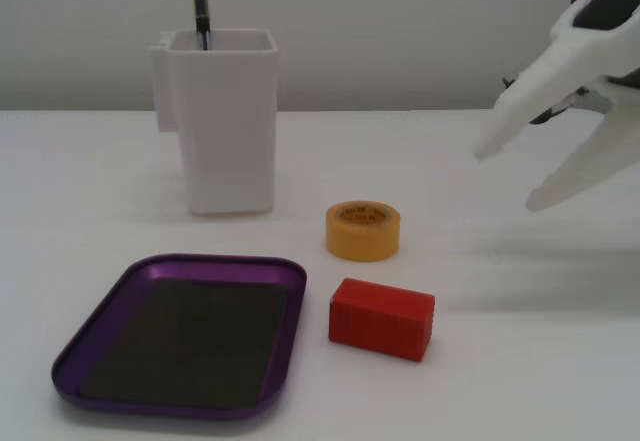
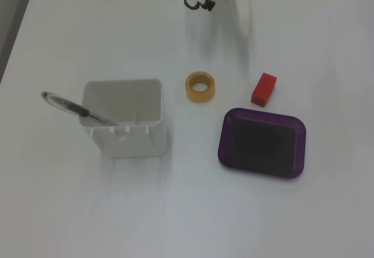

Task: Remove the cube from the box.

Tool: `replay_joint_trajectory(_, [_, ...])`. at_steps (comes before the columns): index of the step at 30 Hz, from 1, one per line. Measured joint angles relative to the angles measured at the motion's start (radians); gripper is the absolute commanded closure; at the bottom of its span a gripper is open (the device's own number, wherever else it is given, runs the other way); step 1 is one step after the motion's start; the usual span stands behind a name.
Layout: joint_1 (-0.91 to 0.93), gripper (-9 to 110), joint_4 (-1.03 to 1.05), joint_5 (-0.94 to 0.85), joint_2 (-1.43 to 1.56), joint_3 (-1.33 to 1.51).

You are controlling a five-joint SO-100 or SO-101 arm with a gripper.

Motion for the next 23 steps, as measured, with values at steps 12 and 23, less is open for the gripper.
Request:
replay_joint_trajectory(12, [-0.009,85,0.078,0.000,0.035,0.120])
replay_joint_trajectory(23, [-0.009,102,0.078,0.061,0.035,0.178])
